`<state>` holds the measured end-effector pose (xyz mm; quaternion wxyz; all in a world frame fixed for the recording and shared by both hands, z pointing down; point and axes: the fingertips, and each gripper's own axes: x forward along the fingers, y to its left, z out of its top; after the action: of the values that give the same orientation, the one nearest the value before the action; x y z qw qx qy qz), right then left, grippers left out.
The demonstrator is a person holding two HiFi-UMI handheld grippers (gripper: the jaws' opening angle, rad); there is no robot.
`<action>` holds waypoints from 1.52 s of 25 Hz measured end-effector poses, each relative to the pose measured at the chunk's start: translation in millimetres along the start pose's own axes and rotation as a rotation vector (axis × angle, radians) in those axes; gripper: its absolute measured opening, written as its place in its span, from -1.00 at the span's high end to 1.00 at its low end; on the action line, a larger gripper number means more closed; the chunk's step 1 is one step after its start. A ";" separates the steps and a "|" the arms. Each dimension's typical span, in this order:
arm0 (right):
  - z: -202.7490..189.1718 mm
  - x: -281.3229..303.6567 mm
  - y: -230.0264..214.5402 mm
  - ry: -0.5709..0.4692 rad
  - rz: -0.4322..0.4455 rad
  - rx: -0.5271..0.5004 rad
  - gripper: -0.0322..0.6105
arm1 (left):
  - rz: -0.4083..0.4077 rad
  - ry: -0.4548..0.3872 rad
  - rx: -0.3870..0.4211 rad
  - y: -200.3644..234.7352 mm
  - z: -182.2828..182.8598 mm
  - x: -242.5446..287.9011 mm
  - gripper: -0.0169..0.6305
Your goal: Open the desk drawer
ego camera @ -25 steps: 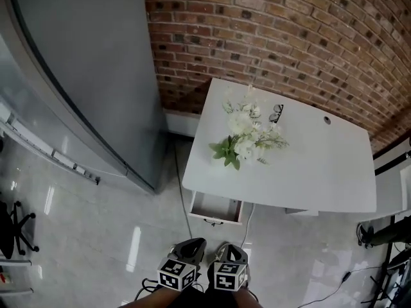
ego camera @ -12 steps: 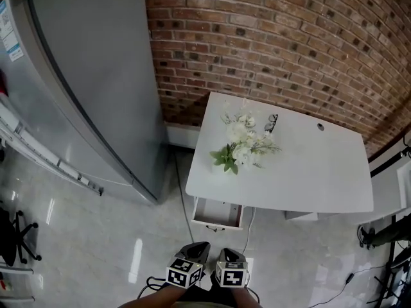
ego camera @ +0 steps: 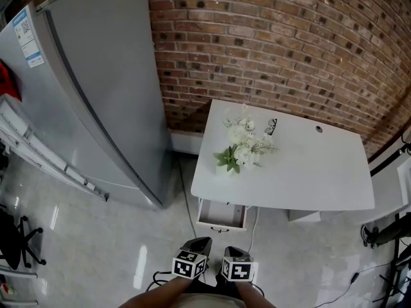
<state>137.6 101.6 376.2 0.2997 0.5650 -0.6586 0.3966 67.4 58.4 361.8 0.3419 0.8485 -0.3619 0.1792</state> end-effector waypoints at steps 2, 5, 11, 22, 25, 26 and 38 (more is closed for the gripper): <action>-1.6 -1.9 2.6 0.002 0.000 -0.028 0.85 | -0.006 0.008 -0.003 -2.1 -0.5 2.2 0.92; -8.4 -3.7 5.9 0.015 0.000 -0.040 0.85 | -0.019 0.025 -0.014 -6.4 -8.5 1.2 0.92; -6.5 -6.0 12.9 0.007 -0.013 -0.023 0.85 | -0.033 0.029 -0.026 -1.5 -8.3 -8.5 0.92; -15.5 -3.2 28.1 0.017 -0.041 -0.050 0.85 | -0.063 0.047 -0.009 4.2 -10.7 -16.3 0.92; -10.7 -3.9 28.2 0.011 -0.045 -0.050 0.85 | -0.063 0.045 -0.004 5.2 -6.7 -17.0 0.92; -9.9 -3.6 28.0 0.009 -0.045 -0.048 0.85 | -0.063 0.045 -0.003 5.2 -5.4 -16.7 0.92; -7.5 -4.1 12.5 0.019 -0.052 -0.039 0.85 | -0.066 0.054 -0.009 -3.9 -6.2 -6.1 0.92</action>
<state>125.7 110.7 374.3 0.3273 0.5722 -0.6481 0.3813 65.9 67.8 361.0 0.3613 0.8531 -0.3253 0.1892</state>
